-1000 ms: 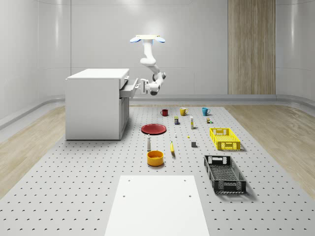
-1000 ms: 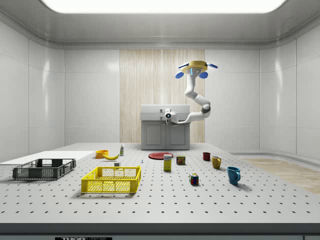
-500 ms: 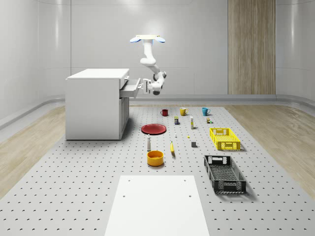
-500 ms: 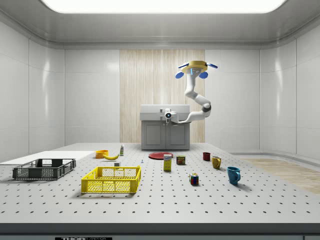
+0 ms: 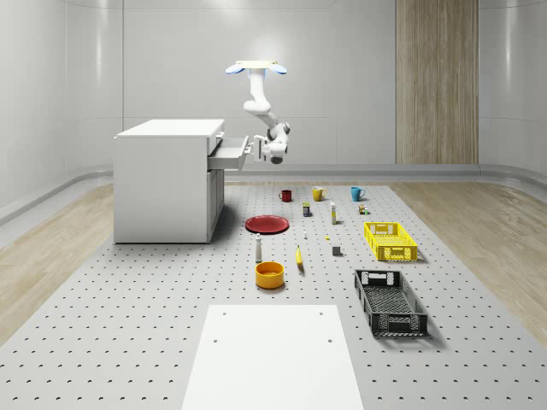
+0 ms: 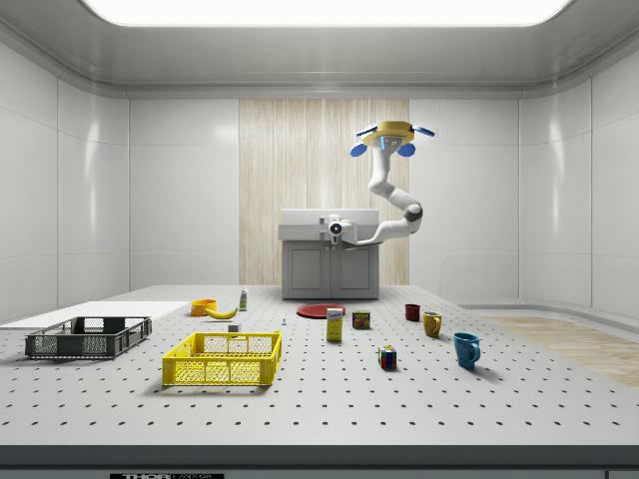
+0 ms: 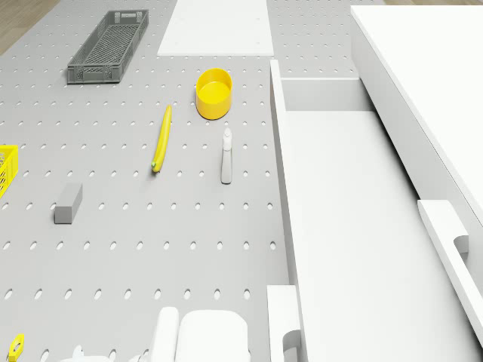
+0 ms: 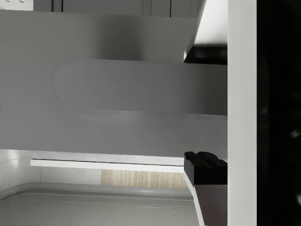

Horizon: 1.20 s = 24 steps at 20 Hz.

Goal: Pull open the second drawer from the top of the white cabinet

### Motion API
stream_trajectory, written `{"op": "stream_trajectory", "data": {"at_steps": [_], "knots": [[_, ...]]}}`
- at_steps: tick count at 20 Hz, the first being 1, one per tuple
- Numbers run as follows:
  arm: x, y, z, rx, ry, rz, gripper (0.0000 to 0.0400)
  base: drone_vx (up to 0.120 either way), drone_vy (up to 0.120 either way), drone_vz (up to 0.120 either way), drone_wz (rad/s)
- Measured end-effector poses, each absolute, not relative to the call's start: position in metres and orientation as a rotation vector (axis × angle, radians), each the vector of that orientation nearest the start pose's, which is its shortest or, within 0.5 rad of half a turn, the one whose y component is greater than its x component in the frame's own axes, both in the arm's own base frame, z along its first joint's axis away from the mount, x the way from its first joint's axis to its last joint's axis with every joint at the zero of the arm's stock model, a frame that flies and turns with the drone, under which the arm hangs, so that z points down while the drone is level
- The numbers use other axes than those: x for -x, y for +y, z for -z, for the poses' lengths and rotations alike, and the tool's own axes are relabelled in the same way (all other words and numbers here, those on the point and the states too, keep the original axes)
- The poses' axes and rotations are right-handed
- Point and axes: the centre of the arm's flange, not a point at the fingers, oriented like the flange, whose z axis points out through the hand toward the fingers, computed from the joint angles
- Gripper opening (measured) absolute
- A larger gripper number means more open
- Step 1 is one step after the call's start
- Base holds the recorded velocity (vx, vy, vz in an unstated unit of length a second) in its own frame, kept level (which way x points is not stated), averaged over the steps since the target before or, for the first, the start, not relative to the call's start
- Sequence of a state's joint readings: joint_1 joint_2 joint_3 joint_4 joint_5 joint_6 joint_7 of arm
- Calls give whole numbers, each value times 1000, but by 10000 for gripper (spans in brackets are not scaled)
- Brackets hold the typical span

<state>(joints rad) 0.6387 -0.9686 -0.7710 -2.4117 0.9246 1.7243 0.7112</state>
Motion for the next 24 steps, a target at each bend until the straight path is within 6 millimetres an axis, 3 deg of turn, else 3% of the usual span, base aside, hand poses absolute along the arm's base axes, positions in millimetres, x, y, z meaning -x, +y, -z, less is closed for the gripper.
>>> {"op": "stream_trajectory", "data": {"at_steps": [4, 5, 8, 11, 18, 20, 24], "knots": [[-325, -81, -620, 1511, 604, -592, 191, 0, 0, 0, 0], [-325, -85, -621, 1507, 605, -595, 188, 0, 0, 0, 0], [-324, -95, -625, 1497, 608, -602, 247, 0, 0, 0, 0], [-323, -101, -627, 1492, 610, -607, 275, 0, 0, 0, 0], [-320, -108, -633, 1480, 635, -630, 291, 0, 0, 0, 0], [-323, -109, -628, 1484, 639, -632, 333, 0, 0, 0, 0], [-322, -108, -629, 1483, 630, -625, 312, 0, 0, 0, 0]]}}
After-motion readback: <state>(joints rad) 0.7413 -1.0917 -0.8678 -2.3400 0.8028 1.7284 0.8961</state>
